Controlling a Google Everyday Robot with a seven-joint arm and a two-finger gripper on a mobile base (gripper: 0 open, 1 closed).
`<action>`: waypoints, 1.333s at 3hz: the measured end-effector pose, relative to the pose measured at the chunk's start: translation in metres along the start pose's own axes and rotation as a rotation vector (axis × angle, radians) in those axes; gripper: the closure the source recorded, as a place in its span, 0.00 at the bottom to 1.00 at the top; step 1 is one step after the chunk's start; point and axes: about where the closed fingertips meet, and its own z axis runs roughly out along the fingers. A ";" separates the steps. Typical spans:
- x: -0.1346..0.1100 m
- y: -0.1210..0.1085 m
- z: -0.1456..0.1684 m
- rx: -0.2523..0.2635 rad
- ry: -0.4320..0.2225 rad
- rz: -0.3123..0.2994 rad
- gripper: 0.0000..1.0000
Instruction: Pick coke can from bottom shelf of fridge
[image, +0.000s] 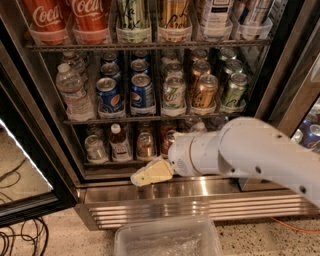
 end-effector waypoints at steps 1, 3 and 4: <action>0.037 0.017 0.030 0.022 -0.037 0.106 0.00; 0.076 0.026 0.079 0.112 -0.109 0.325 0.00; 0.067 0.006 0.074 0.184 -0.153 0.322 0.00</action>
Offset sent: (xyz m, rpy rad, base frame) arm 0.0226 -0.0073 -0.1091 0.2083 -0.1195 -0.5281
